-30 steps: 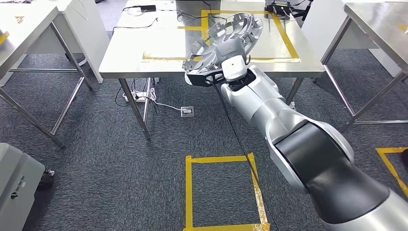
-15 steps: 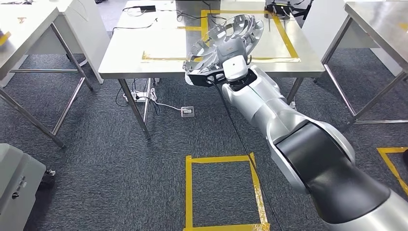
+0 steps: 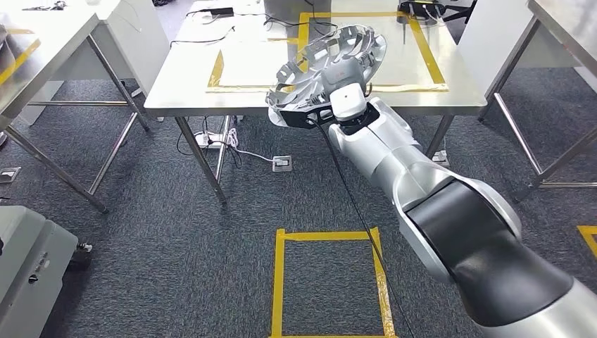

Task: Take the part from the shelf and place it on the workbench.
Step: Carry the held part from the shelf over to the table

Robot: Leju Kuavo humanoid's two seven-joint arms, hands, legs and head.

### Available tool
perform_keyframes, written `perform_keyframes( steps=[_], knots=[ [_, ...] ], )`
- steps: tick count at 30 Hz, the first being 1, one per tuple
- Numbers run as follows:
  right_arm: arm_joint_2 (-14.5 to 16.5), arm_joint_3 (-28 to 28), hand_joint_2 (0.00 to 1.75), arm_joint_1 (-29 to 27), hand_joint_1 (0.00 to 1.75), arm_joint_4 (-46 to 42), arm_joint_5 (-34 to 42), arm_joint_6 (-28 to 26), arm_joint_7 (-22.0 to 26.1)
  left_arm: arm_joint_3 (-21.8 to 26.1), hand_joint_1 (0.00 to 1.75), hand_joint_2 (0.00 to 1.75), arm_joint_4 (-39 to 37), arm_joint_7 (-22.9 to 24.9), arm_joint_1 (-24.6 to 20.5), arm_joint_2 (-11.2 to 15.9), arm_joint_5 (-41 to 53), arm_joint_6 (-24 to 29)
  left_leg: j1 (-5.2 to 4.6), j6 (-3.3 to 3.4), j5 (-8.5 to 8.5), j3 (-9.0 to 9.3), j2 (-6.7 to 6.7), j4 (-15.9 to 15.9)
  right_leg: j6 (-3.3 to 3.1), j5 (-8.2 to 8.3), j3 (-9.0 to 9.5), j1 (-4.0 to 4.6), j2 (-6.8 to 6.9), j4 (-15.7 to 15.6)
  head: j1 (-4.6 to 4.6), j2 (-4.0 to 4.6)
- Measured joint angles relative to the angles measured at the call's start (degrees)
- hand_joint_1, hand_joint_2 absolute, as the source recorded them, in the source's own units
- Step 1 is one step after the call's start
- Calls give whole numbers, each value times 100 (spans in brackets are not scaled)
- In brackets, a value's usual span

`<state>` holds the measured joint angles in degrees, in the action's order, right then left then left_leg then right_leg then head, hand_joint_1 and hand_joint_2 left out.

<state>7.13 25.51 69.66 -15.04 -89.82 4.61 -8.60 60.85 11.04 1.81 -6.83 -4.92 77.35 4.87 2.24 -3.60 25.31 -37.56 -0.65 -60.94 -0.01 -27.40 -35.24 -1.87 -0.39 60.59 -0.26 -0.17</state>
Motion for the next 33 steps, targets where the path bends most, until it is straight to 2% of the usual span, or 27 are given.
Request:
perform_keyframes(
  steps=[2, 4, 5, 6, 8, 9, 10, 13, 15, 17, 19, 20, 21, 22, 23, 24, 25, 26, 27, 30, 31, 33],
  knots=[
    [5, 0, 175, 0, 175, -2, -1, 0, -3, 0, 0, 175, 0, -5, -9, 0, 0, 1, -12, -7, 222, -287, 43, -565, -76, -39, 64, 13, 4, -10, 14, 0],
    [5, 0, 175, -14, 175, -2, -3, 1, -5, 0, 0, 175, 0, -8, -5, 0, 1, 2, -33, 9, 419, -713, 51, -1292, -130, -105, 134, 51, 3, -11, 20, 0],
    [5, 0, 175, -24, 175, -2, -4, 1, -5, 0, 0, 175, 0, -8, 2, -1, 3, 3, -46, 31, 396, -852, 51, -1469, -146, -148, 181, 71, 0, -11, 20, 0],
    [4, 0, 175, -32, 175, -2, -5, 1, -5, 0, 0, 175, 0, -6, 8, -1, 5, 5, -63, 63, 270, -890, 50, -1440, -155, -196, 240, 89, -5, -11, 20, 0],
    [5, 0, 175, -41, 175, -2, -2, 1, -7, 0, 0, 175, 0, -3, 12, 0, 12, 15, -124, 169, -205, -679, 51, -793, -153, -313, 390, 112, -9, -19, 19, 0],
    [4, 0, 175, -41, 175, -1, -2, -1, -12, 0, 0, 175, -1, -2, 12, 5, 14, 21, -164, 228, -378, -527, 56, -461, -139, -366, 450, 126, -9, -31, 19, 0],
    [5, 0, 175, -41, 175, 1, -2, -3, -14, 0, 0, 175, -1, -3, 10, 8, 15, 28, -201, 283, -457, -382, 61, -166, -116, -405, 492, 130, -12, -53, 20, 0],
    [4, 0, 175, -40, 175, 2, -3, -13, -38, 0, 0, 175, 1, 2, -5, 10, 16, 47, -245, 367, -322, -198, 61, 130, -20, -387, 540, 131, -8, -111, 24, 0],
    [2, 0, 175, -48, 175, -2, -1, -15, -67, 0, 0, 175, 1, 10, -3, 2, 21, 52, -223, 409, -280, -96, 45, 235, 17, -330, 470, 132, 5, 55, 22, 0],
    [-5, 0, 175, -87, 175, -1, -4, -19, -91, 0, 0, 175, 0, 13, -1, -7, 27, 52, -202, 448, -237, 31, 30, 317, 24, -409, 149, 134, 7, 594, 19, 0],
    [-22, 0, 175, -171, 175, 10, -8, -26, -102, 0, 0, 175, -1, 14, 2, -15, 32, 52, -201, 473, -157, 138, 11, 340, 32, -697, -305, 143, 3, 1229, 19, 0],
    [-31, 0, 175, -218, 175, 14, -7, -27, -103, 0, 0, 175, -2, 14, 9, -20, 33, 52, -201, 473, -109, 195, -4, 340, 40, -820, -479, 146, 2, 1387, 19, 0],
    [-42, 0, 175, -253, 175, 17, -4, -27, -103, 0, 0, 175, -3, 17, 19, -24, 34, 52, -202, 468, -57, 256, -21, 339, 49, -837, -581, 145, 2, 1374, 19, 0],
    [-50, 0, 175, -273, 175, 17, -2, -26, -103, 0, 0, 175, -4, 22, 30, -27, 35, 52, -202, 456, -5, 323, -36, 336, 52, -699, -606, 144, 4, 1179, 19, 0],
    [-58, 0, 175, -280, 175, 17, -1, -26, -103, 0, 0, 175, -5, 29, 38, -29, 38, 52, -202, 441, 50, 391, -44, 331, 50, -405, -567, 142, 7, 833, 19, 0],
    [-65, 0, 175, -279, 175, 19, -1, -26, -104, 0, 0, 175, -7, 36, 43, -31, 42, 52, -207, 420, 108, 451, -48, 321, 44, -21, -510, 141, 14, 416, 19, 0],
    [-74, 0, 175, -274, 175, 21, -3, -26, -108, 0, 0, 175, -7, 41, 42, -32, 47, 54, -211, 393, 165, 495, -56, 306, 30, 260, -461, 148, 19, 78, 22, 0],
    [-83, -1, 175, -268, 175, 21, -2, -27, -115, 0, 0, 175, -6, 45, 37, -32, 52, 57, -216, 359, 222, 522, -61, 294, 9, 452, -417, 159, 23, -149, 21, 0],
    [-88, -2, 175, -256, 175, 20, 6, -30, -130, 0, 0, 175, -5, 48, 34, -33, 59, 62, -220, 320, 262, 547, -66, 268, -19, 515, -395, 168, 21, -252, 22, 0],
    [-105, -27, 175, -189, 175, 9, 36, -38, -193, 0, 0, 175, -2, 58, 20, -38, 73, 81, -218, 221, 333, 568, -49, 146, -141, 448, -258, 159, 10, -275, 22, 0],
    [-110, -38, 175, -163, 175, 8, 38, -40, -209, 0, 0, 175, -2, 58, 10, -43, 75, 85, -214, 192, 354, 479, -25, -33, -176, 419, -200, 151, 7, -278, 27, 0],
    [-114, -50, 175, -139, 175, 7, 37, -46, -228, 0, 0, 175, -3, 57, -10, -51, 76, 88, -193, 132, 500, 89, 23, -712, -215, 335, -84, 142, -1, -283, 36, 0]
  ],
)
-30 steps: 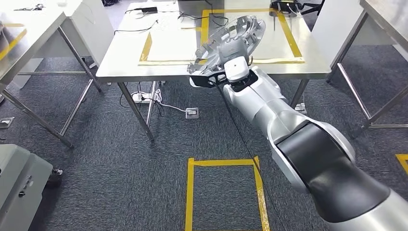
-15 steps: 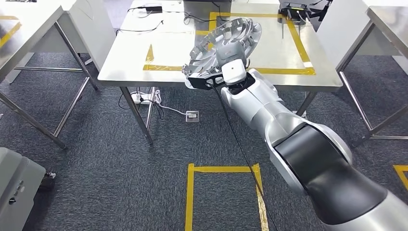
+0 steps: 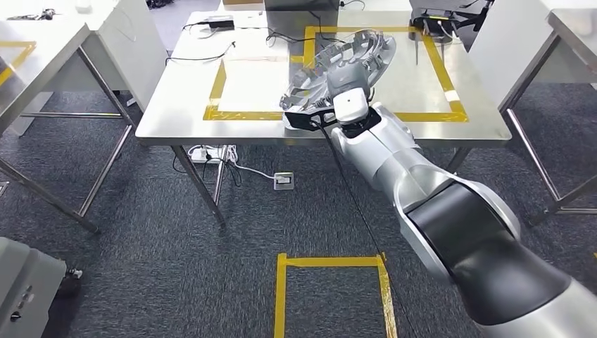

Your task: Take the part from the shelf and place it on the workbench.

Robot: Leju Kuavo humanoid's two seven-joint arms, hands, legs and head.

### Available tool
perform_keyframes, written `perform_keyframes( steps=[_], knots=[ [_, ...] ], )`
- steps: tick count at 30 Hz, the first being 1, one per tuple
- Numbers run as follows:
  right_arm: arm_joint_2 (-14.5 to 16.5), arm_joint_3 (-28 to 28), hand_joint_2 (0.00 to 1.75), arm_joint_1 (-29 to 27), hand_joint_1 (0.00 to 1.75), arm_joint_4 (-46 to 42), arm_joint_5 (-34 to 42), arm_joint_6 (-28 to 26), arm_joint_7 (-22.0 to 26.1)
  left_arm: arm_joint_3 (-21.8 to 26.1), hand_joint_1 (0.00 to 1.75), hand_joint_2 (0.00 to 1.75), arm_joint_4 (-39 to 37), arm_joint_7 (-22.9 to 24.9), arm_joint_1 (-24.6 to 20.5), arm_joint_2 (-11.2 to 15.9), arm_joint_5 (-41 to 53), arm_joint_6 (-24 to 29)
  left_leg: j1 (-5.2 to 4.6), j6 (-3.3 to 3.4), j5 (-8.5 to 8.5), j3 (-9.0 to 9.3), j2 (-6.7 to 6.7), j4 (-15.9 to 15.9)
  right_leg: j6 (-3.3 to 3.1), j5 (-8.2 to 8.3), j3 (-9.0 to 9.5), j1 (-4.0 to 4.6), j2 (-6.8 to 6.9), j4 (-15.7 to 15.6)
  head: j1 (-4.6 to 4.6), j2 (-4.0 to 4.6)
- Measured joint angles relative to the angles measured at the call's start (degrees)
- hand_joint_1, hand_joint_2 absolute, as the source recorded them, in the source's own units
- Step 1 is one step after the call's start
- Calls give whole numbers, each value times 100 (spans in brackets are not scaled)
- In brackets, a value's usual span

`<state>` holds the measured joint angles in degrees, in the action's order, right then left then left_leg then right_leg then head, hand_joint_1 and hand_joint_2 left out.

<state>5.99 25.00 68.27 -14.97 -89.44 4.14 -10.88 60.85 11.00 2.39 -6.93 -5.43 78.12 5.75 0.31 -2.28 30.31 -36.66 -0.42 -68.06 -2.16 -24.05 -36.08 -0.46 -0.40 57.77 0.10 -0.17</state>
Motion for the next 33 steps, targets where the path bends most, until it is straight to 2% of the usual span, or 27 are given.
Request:
perform_keyframes(
  steps=[2, 3, 4, 5, 7, 8, 9, 12, 13, 14, 16, 17, 18, 19, 20, 21, 22, 23, 24, 25, 27, 28, 29, 30, 32, 33],
  knots=[
    [-7, -2, 175, -10, 175, 1, 1, -5, -8, 0, 0, 175, 0, 1, 2, -1, 0, 3, 17, -40, 282, -439, 15, -588, -2, -114, 127, -3, -9, 1, 2, 0],
    [-10, -3, 175, -16, 175, 2, 2, -5, -9, 0, 0, 175, -1, 2, 9, -1, 0, 4, 21, -48, 362, -567, 16, -651, 4, -178, 206, -6, -13, 1, 3, 0],
    [-14, -4, 175, -19, 175, 2, 4, -5, -9, 0, 0, 175, -1, 2, 15, -1, 0, 4, 24, -41, 314, -596, 17, -498, 14, -246, 292, -10, -16, 2, 3, 0],
    [-15, -5, 175, -20, 175, 2, 5, -5, -9, 0, 0, 175, -1, 2, 20, 0, 0, 4, 25, -30, 120, -555, 20, -182, 28, -317, 383, -16, -18, 2, 3, 0],
    [-17, -7, 175, -25, 175, 4, 6, -6, -16, 0, 0, 175, -2, 1, 33, 4, 0, 5, 15, 17, -559, -412, 41, 606, 73, -462, 540, -16, -23, 6, 6, 0],
    [-19, -7, 175, -22, 175, 6, 5, -8, -30, 0, 0, 175, -3, 1, 38, 4, 0, 5, 4, 53, -809, -352, 51, 864, 104, -524, 590, -10, -28, -2, 9, 0],
    [-21, -9, 175, -16, 175, 6, 8, -11, -51, 0, 0, 175, -4, 1, 42, 2, 1, 5, -4, 97, -949, -314, 57, 1004, 139, -568, 634, 0, -34, -11, 13, 0],
    [-32, -37, 175, 36, 175, -1, 55, -20, -144, 0, 0, 175, -2, 4, 36, -9, 1, 9, -7, 233, -872, -185, 50, 1048, 218, -626, 701, 8, -34, 34, 11, 0],
    [-38, -57, 175, 51, 175, -2, 74, -26, -174, 0, 0, 175, 1, 4, 34, -10, 1, 10, -5, 270, -834, -133, 44, 1055, 230, -649, 627, 5, -26, 197, 6, 0],
    [-45, -79, 175, 54, 175, -2, 92, -35, -204, 0, 0, 175, 2, 3, 31, -11, 1, 12, 0, 302, -794, -79, 33, 1063, 239, -708, 472, 4, -17, 478, 3, 0],
    [-73, -120, 175, 13, 175, 4, 124, -53, -268, 0, 0, 175, 2, 1, 32, -13, 1, 13, -2, 342, -696, 21, 16, 1067, 240, -955, -3, 16, -9, 1221, -2, 0],
    [-95, -144, 175, -28, 175, 8, 150, -59, -320, 0, 0, 175, 2, 0, 39, -13, -1, 14, -6, 352, -637, 83, 2, 1067, 235, -1112, -232, 23, -10, 1508, -2, 0],
    [-124, -172, 175, -74, 175, 11, 178, -61, -376, 0, 0, 175, 2, 0, 52, -13, -2, 14, -11, 356, -573, 158, -18, 1067, 228, -1213, -397, 29, -10, 1633, -3, 0],
    [-153, -200, 175, -110, 175, 13, 204, -62, -431, 0, 0, 175, 1, 1, 67, -13, -3, 15, -20, 355, -507, 242, -41, 1067, 219, -1201, -487, 33, -10, 1576, -3, 0],
    [-186, -229, 175, -132, 175, 14, 228, -60, -475, 0, 0, 175, 1, 2, 81, -13, -4, 15, -31, 351, -438, 331, -60, 1066, 206, -1039, -506, 35, -9, 1343, -3, 0],
    [-218, -257, 175, -141, 175, 15, 245, -58, -510, 0, 0, 175, 1, 2, 89, -13, -4, 15, -42, 344, -368, 419, -75, 1066, 183, -703, -475, 39, -3, 970, -3, 0],
    [-253, -286, 175, -141, 175, 16, 257, -56, -540, 0, 0, 175, -2, 3, 91, -17, -4, 15, -57, 329, -297, 494, -85, 1054, 157, -280, -442, 53, 8, 551, -2, 0],
    [-295, -311, 175, -136, 175, 20, 266, -55, -567, 0, 0, 175, -3, 3, 89, -17, -2, 15, -66, 307, -235, 542, -98, 1052, 136, 37, -394, 69, 18, 227, 2, 0],
    [-330, -335, 175, -128, 175, 24, 275, -54, -592, 0, 0, 175, -5, 7, 85, -16, 1, 14, -69, 276, -179, 577, -108, 1051, 117, 260, -363, 89, 22, 14, -1, 0],
    [-361, -359, 175, -115, 175, 26, 286, -54, -611, 0, 0, 175, -6, 14, 81, -15, 4, 14, -70, 242, -141, 606, -113, 1045, 99, 317, -342, 107, 20, -74, -6, 0],
    [-406, -424, 175, -69, 175, 18, 317, -58, -647, 0, 0, 175, -3, 31, 65, -11, 10, 11, -73, 173, -77, 651, -99, 1013, 46, 245, -250, 91, -3, -80, -23, 0],
    [-421, -466, 175, -47, 175, 12, 334, -60, -666, 0, 0, 175, -2, 38, 53, -14, 12, 10, -71, 134, -58, 604, -71, 872, 11, 207, -192, 70, -12, -88, -21, 0],
    [-433, -499, 175, -35, 175, 9, 349, -61, -683, 0, 0, 175, -2, 41, 38, -14, 14, 9, -62, 89, -20, 480, -40, 631, -14, 171, -123, 48, -22, -94, -17, 0],
    [-442, -530, 175, -38, 175, 9, 360, -62, -696, 0, 0, 175, -3, 43, 26, -14, 15, 8, -41, 42, 47, 274, -6, 282, -30, 127, -59, 38, -30, -98, -13, 0],
    [-462, -581, 175, -75, 175, 14, 369, -62, -703, 0, 0, 175, -4, 43, 12, -6, 15, 5, 0, -33, 302, -186, 30, -398, -30, 22, 61, 22, -37, -97, -8, 0],
    [-472, -604, 175, -95, 175, 15, 374, -60, -704, 0, 0, 175, -4, 45, 15, -4, 15, 2, 12, -50, 411, -360, 37, -564, -24, -33, 125, 14, -43, -96, -8, 0]
  ],
)
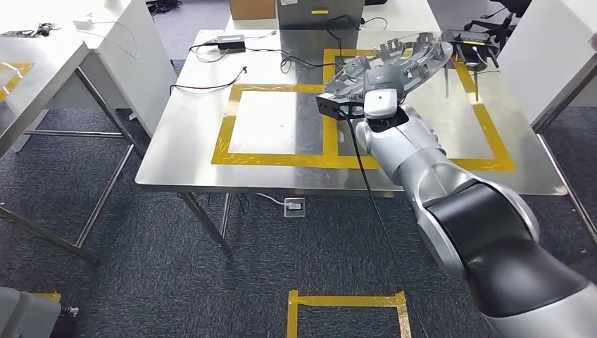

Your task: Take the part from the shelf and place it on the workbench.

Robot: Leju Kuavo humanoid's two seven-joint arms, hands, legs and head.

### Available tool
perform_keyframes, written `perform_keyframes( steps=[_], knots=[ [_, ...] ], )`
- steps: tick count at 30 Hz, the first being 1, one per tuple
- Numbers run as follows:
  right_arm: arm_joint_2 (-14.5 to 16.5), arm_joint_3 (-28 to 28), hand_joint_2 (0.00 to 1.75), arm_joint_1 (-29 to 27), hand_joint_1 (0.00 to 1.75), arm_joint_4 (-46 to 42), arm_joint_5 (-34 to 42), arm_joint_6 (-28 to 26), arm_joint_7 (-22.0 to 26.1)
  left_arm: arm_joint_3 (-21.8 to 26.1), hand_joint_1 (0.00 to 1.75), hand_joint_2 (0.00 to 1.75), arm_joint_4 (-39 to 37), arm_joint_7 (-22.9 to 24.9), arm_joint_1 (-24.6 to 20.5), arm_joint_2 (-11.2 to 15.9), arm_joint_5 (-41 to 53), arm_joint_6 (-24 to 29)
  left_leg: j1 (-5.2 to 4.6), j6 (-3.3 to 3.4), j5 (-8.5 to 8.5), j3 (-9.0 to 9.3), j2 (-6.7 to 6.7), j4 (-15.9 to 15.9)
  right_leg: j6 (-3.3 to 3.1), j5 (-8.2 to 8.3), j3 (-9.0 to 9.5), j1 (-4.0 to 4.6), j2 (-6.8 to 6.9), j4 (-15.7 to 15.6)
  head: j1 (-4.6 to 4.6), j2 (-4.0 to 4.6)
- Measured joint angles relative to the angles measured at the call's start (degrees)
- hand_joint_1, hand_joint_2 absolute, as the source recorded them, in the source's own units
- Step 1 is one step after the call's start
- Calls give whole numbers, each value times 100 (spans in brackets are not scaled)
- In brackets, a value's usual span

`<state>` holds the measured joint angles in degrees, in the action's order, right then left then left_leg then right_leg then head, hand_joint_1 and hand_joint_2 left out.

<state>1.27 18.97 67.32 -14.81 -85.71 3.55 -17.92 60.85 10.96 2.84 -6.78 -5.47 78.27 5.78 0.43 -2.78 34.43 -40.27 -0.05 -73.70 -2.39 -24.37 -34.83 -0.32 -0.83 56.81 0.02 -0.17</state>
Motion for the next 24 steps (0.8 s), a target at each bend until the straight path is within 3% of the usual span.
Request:
perform_keyframes(
  steps=[1, 2, 4, 6, 9, 12, 16, 17, 21, 24],
  knots=[
    [-7, -15, 175, -14, 175, 1, 5, 3, 2, 0, 0, 175, 0, 2, 6, 0, 0, -3, 5, 0, 5, -98, 2, 19, 10, -56, 66, -9, -8, 1, 0, 0],
    [-11, -24, 175, -21, 175, 2, 10, 6, 4, 0, 0, 175, 0, 4, 13, 3, 0, -5, 6, 18, -149, -114, 3, 240, 23, -112, 135, -16, -16, 2, 0, 0],
    [-15, -32, 175, -25, 175, 3, 15, 9, 8, 0, 0, 175, 1, 7, 23, 14, 0, -7, -11, 91, -837, -8, 4, 1039, 62, -222, 254, -19, -30, 10, 2, 0],
    [-18, -45, 175, -26, 175, 11, 13, 7, 6, 0, 0, 175, 1, 6, 30, 30, 0, -6, -38, 165, -1303, 102, 1, 1594, 122, -307, 308, -9, -44, 20, 1, 0],
    [-28, -106, 175, -10, 175, 17, 26, 4, -5, 0, 0, 175, -1, -33, 34, 28, -4, -42, -45, 196, -1370, 163, -27, 1651, 178, -358, 312, 0, -44, 43, -6, 0],
    [-42, -199, 175, 0, 175, 17, 98, 1, -21, 0, 0, 175, -6, -219, 15, 9, 15, -110, -40, 200, -1361, 151, -78, 1655, 170, -332, 313, 4, -15, 46, -8, 0],
    [-77, -364, 0, -19, 0, 19, 161, -19, -46, -2, 0, 175, -13, -305, -1, -33, 119, -162, -29, 264, -1309, 164, -127, 1646, 146, -386, 404, 13, 10, -48, -9, 0],
    [-87, -390, 0, -21, 0, 19, 162, -26, -56, -5, 0, 175, -15, -312, 0, -41, 149, -173, -31, 273, -1302, 168, -129, 1641, 145, -406, 427, 14, 13, -76, -9, 0],
    [-144, -476, 0, 29, 0, 17, 146, -83, -68, -19, 0, 0, -22, -357, -16, -66, 228, -272, -35, 288, -1294, 191, -124, 1631, 226, -416, 461, 9, 16, -108, -9, 0],
    [-182, -530, 0, 126, 0, 17, 128, -93, -67, -22, 0, 0, -21, -326, -42, -73, 230, -296, -36, 298, -1303, 201, -115, 1629, 272, -401, 463, 7, 11, -106, -8, 0]
  ],
)
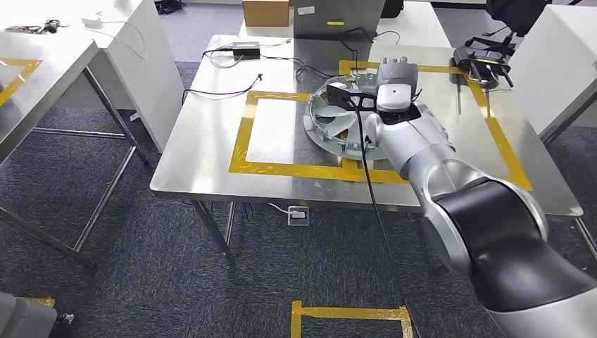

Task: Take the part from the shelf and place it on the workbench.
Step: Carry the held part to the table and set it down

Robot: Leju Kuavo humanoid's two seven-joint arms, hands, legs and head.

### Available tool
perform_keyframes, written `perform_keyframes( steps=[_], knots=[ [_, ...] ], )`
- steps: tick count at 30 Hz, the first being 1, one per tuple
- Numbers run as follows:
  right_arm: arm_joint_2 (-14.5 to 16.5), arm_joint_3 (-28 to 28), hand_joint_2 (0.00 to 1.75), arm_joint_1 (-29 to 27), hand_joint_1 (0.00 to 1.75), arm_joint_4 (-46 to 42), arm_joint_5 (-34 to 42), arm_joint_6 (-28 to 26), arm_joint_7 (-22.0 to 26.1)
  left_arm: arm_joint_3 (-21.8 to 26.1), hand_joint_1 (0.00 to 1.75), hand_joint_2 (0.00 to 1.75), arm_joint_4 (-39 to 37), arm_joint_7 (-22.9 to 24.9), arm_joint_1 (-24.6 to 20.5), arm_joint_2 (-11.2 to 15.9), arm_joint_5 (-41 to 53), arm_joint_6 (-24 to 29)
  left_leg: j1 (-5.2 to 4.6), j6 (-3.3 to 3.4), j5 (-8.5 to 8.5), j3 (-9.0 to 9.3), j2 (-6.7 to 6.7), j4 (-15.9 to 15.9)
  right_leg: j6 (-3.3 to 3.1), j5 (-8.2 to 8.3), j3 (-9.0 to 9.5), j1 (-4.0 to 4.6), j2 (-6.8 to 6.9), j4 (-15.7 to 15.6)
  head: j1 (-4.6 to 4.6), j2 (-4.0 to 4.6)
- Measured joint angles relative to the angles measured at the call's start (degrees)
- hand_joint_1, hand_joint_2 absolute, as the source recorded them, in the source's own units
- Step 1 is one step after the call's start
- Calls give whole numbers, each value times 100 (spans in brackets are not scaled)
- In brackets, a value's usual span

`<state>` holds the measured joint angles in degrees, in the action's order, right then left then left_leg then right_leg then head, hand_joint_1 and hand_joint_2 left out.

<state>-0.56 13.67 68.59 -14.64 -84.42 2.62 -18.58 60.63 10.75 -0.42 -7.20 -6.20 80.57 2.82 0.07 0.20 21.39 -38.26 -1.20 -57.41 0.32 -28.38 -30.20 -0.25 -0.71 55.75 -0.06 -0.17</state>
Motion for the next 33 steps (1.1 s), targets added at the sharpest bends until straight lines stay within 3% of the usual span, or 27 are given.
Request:
perform_keyframes(
  steps=[4, 8, 12, 16, 25, 30, 31, 33],
  knots=[
    [-45, -45, 0, 118, 0, -2, -10, 0, 6, 0, 0, 0, -1, 62, -9, -3, -5, -29, 1, 1, -11, 23, 3, 0, 8, 6, 15, 1, -1, 11, -1, 0],
    [-70, -59, 0, 155, 0, -2, -42, 4, 15, -5, 0, 175, 1, 98, -18, -10, 12, -34, 3, -3, -14, 44, 3, 0, 8, 6, 33, 2, -3, 15, 0, 0],
    [-84, -87, 0, 165, 0, -3, -98, 5, 62, -28, 0, 175, 1, 91, -56, -12, 55, -17, 4, -4, -15, 50, 2, 1, 8, 6, 41, 6, -3, 19, -1, 0],
    [-84, -126, 0, 175, 0, -7, -125, 5, 88, -31, 0, 0, 1, 108, -78, -16, 55, -15, 5, -5, -14, 52, 3, 1, 7, 6, 49, 8, -3, 20, -1, 0],
    [-82, -158, 0, 223, 0, -20, -236, -47, 285, -31, 0, 0, 1, 90, -77, -16, 16, -35, -3, 1, -8, 50, 0, -7, 11, 6, 55, 4, -2, 14, -1, 0],
    [-40, -158, 0, 240, 0, -26, -306, -88, 313, -30, 0, 0, 2, 91, -77, -10, -6, -42, -6, 83, 14, 69, 12, -6, 91, -25, 78, -22, -8, 22, 2, 0],
    [-37, -157, 0, 249, 0, -27, -314, -91, 313, -29, 0, 0, 2, 89, -78, -12, -12, -40, 11, 97, -4, 86, 20, 22, 102, -90, 52, -21, -5, 101, -3, 0],
    [-25, -157, 0, 257, 0, -28, -320, -91, 315, -28, 0, 0, 1, 86, -82, -16, -24, -36, 38, 116, -32, 105, 46, 63, 124, -405, -159, -30, 7, 600, -10, 0]
  ],
)
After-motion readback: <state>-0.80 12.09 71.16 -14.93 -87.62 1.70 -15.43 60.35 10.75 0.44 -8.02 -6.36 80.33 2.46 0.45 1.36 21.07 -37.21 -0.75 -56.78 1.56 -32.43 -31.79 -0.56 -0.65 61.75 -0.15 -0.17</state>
